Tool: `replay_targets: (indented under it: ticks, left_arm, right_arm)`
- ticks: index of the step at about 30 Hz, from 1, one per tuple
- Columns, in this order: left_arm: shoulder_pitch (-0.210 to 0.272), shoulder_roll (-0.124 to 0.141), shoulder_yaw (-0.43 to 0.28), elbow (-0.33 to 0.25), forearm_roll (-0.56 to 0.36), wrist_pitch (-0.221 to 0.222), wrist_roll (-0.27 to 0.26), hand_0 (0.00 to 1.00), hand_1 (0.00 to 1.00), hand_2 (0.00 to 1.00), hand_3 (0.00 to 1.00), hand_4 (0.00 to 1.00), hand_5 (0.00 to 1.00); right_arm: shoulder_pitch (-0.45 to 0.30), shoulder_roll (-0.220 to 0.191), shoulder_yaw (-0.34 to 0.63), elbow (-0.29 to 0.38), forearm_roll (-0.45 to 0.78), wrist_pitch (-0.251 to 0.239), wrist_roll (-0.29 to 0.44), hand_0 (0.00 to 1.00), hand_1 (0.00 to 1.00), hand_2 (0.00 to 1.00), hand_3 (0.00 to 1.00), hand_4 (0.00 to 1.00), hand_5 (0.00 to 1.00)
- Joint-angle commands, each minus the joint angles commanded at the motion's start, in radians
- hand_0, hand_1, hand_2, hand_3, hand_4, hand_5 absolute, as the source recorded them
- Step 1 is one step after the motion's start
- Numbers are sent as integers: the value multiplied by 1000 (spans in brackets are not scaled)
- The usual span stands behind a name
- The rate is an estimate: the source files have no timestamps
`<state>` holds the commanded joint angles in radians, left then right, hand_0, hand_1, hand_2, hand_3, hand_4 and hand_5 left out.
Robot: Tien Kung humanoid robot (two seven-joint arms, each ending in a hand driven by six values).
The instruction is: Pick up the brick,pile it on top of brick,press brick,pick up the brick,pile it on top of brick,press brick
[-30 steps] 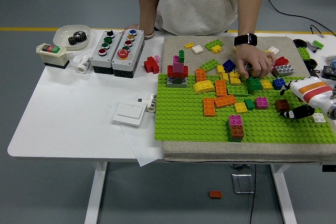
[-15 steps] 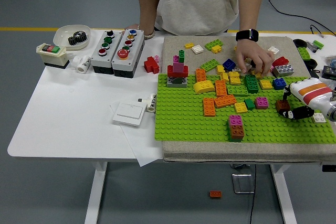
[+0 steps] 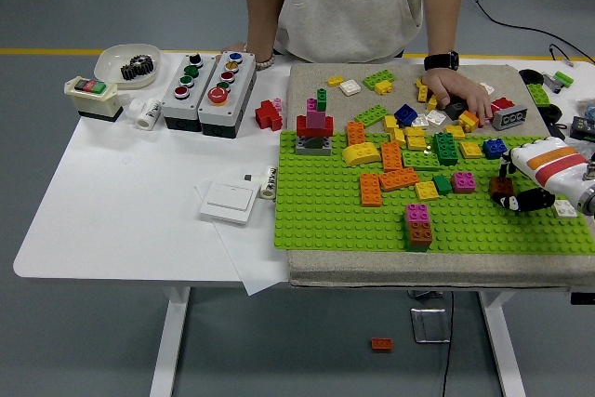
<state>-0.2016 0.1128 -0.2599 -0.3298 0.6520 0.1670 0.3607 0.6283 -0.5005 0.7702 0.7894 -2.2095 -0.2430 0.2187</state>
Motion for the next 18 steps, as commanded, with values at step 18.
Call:
replay_targets:
  ticks: [18]
  left_arm:
    - [2, 0, 0, 1, 1, -2, 0, 870, 817, 818, 621, 711, 677]
  right_arm:
    - [-22, -37, 24, 98, -7, -9, 9, 460, 421, 472, 478, 773, 479]
